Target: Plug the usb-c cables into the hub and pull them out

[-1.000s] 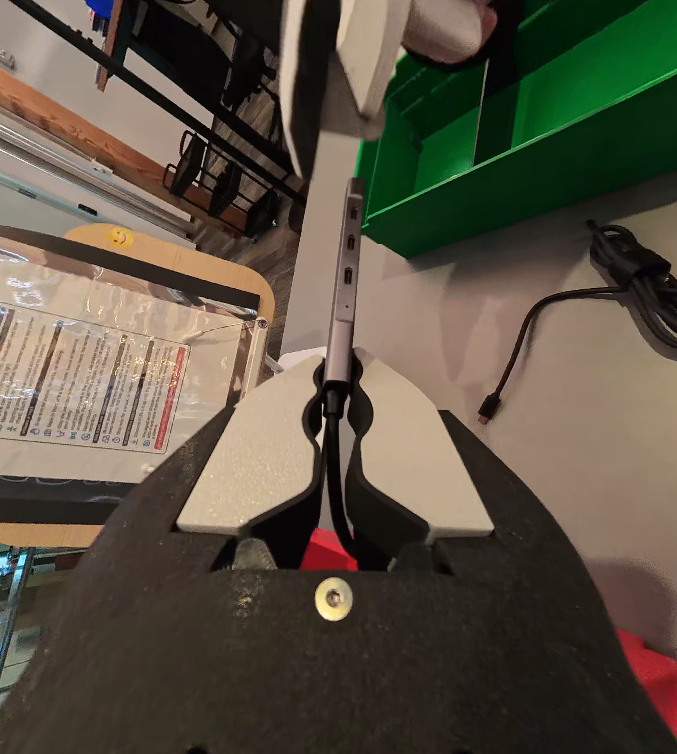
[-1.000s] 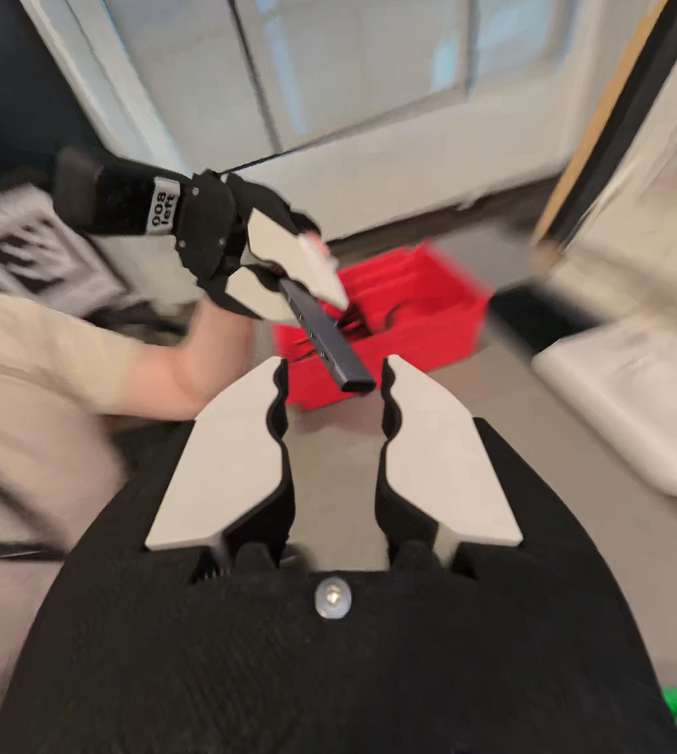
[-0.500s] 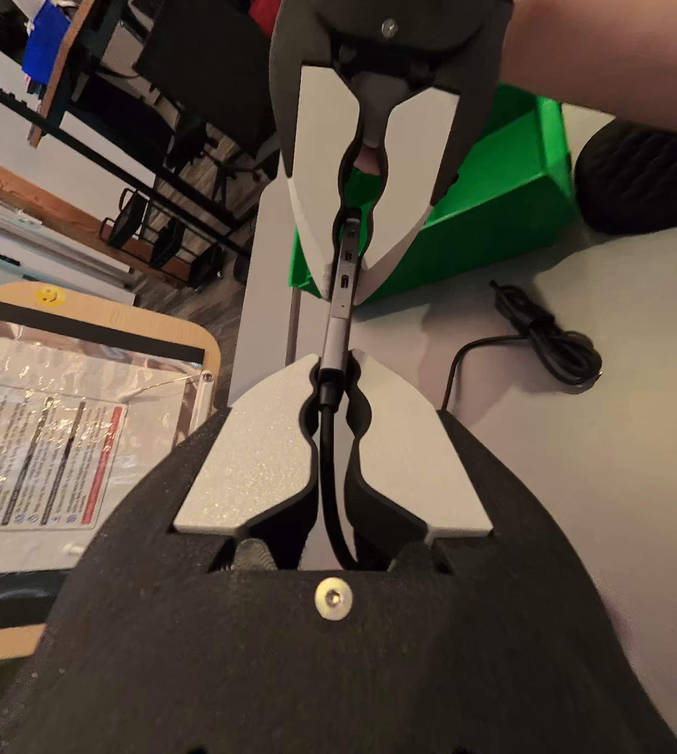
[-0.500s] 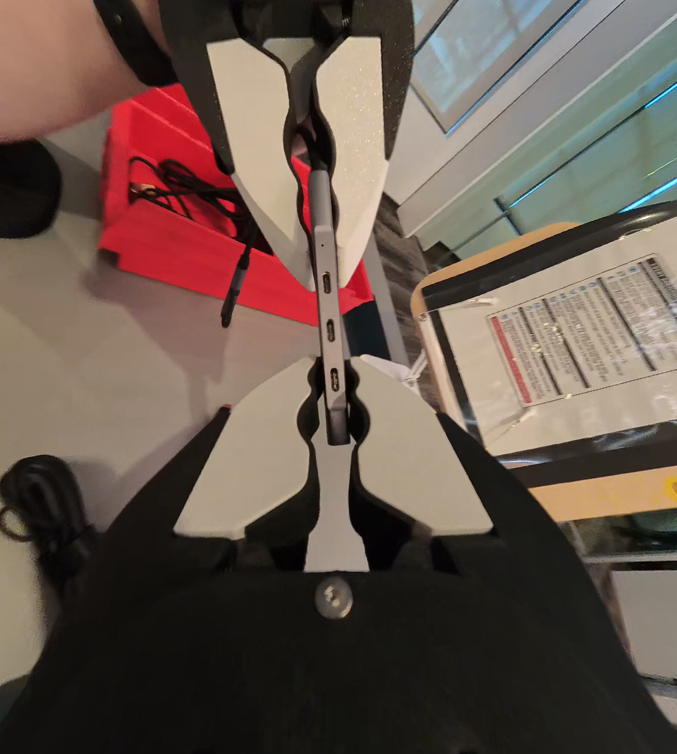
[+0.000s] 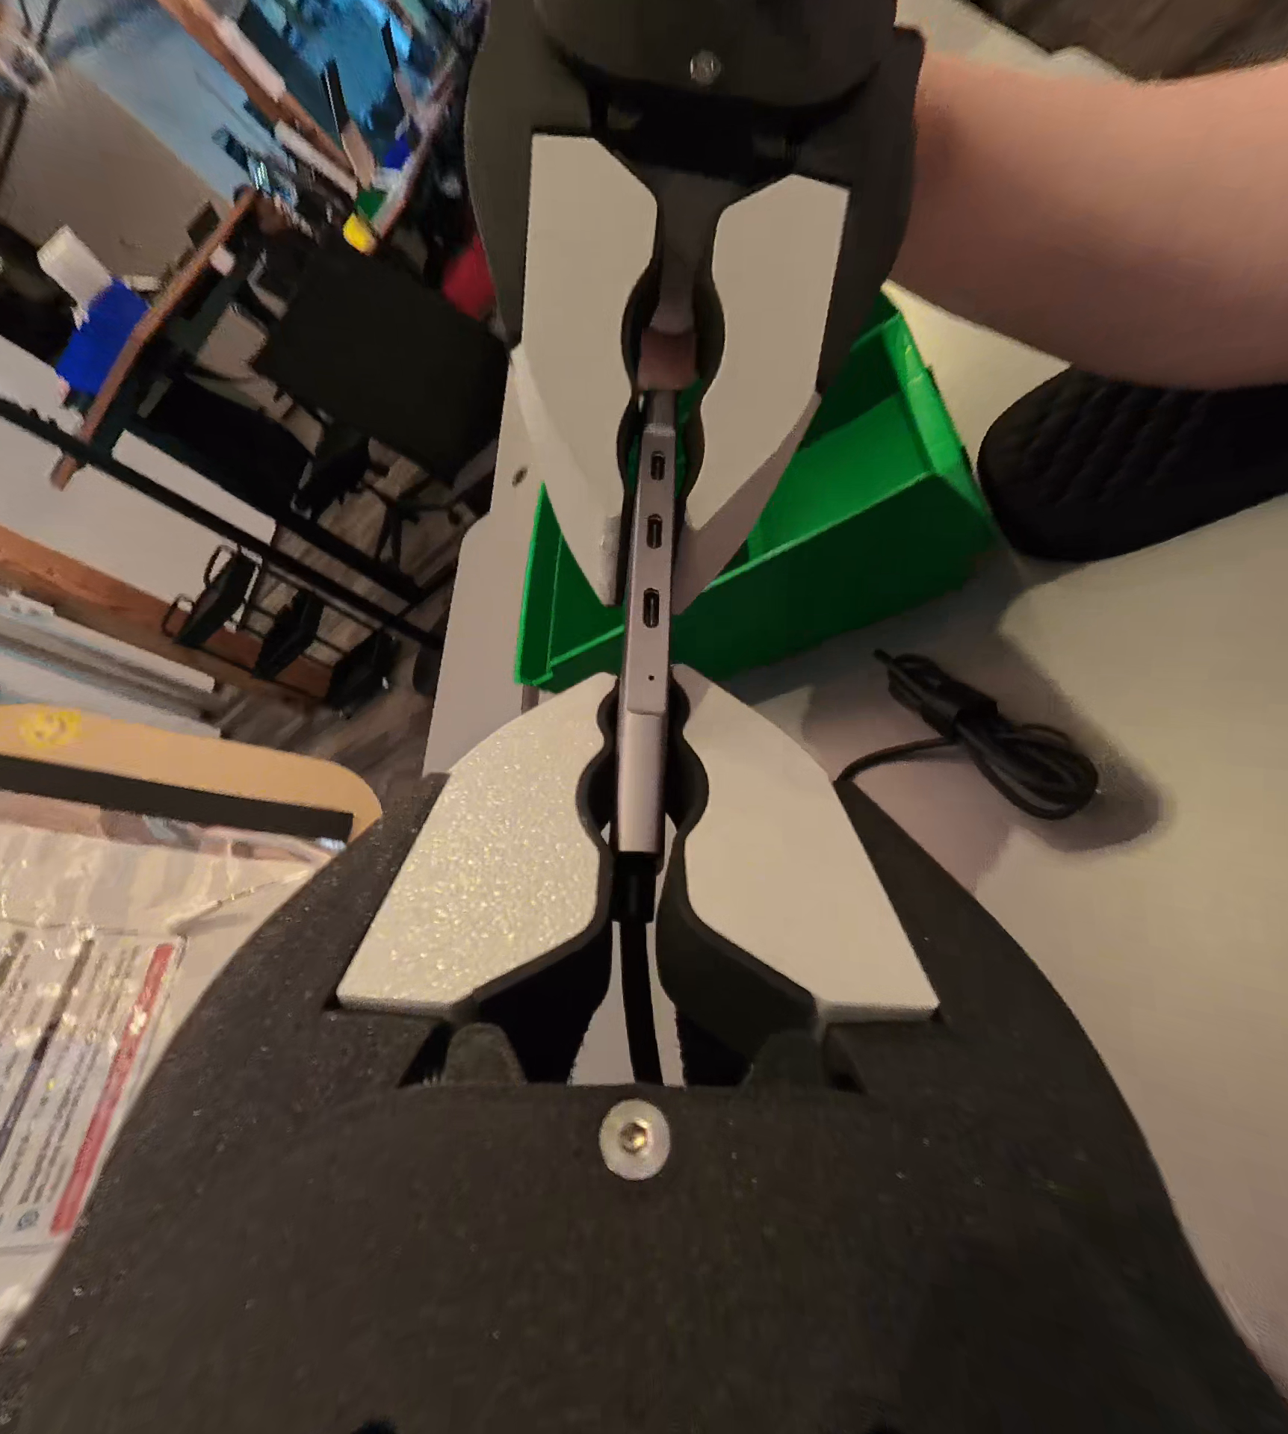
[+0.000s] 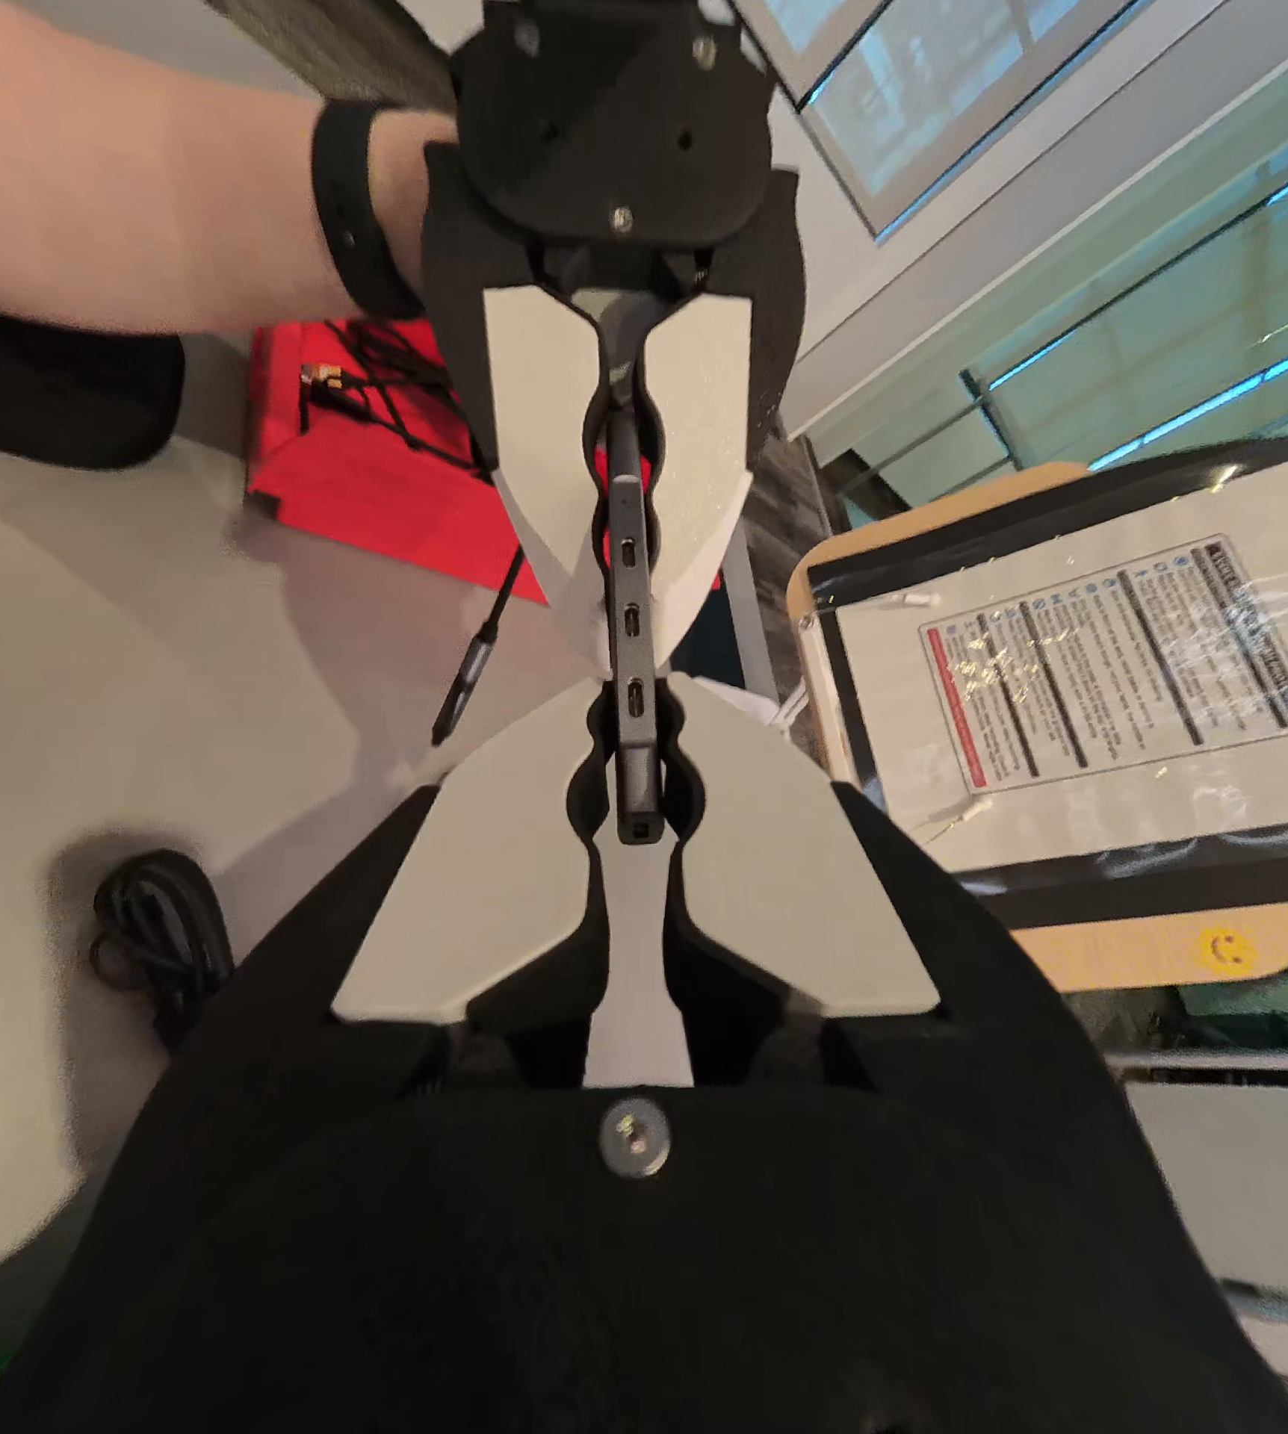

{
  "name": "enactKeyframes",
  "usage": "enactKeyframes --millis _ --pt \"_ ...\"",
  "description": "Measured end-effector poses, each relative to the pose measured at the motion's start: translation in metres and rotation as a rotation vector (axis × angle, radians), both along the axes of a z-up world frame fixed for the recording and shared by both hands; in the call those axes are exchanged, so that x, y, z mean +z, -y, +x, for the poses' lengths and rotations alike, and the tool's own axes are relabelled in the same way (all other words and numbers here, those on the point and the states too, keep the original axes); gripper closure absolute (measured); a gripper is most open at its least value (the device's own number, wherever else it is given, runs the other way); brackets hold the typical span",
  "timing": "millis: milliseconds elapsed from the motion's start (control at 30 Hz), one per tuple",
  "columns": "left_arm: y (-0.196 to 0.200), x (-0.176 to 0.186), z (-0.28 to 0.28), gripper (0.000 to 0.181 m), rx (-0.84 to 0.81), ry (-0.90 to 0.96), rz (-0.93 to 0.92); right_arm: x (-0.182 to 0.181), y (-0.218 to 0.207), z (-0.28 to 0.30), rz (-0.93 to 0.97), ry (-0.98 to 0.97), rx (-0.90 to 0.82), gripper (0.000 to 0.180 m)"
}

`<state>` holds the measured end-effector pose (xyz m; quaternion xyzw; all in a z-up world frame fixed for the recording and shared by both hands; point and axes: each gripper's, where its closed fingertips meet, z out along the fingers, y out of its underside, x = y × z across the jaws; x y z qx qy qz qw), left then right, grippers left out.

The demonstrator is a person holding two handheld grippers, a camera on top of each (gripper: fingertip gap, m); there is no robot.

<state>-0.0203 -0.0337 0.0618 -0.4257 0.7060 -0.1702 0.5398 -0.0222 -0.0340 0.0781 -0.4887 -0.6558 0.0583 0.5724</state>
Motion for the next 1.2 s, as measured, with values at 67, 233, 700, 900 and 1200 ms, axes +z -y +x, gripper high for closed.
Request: enactKeyframes --millis 67,233,700,900,1200 --pt "0.01 0.01 -0.004 0.174 -0.079 0.064 0.005 0.013 0.013 -0.008 0.046 -0.038 0.041 0.169" --pt "0.043 0.043 -0.025 0.175 -0.304 0.231 -0.107 0.059 0.052 -0.031 0.138 -0.291 0.199 0.167" --pt "0.042 0.037 -0.013 0.173 -0.234 0.176 -0.09 0.058 0.058 -0.024 0.132 -0.274 0.25 0.169" --pt "0.05 0.049 -0.011 0.172 -0.275 0.263 -0.12 0.061 0.059 -0.012 0.109 -0.38 0.372 0.169" --pt "0.026 0.04 -0.016 0.172 -0.147 0.185 -0.047 0.053 0.036 -0.014 0.055 -0.442 0.332 0.169"
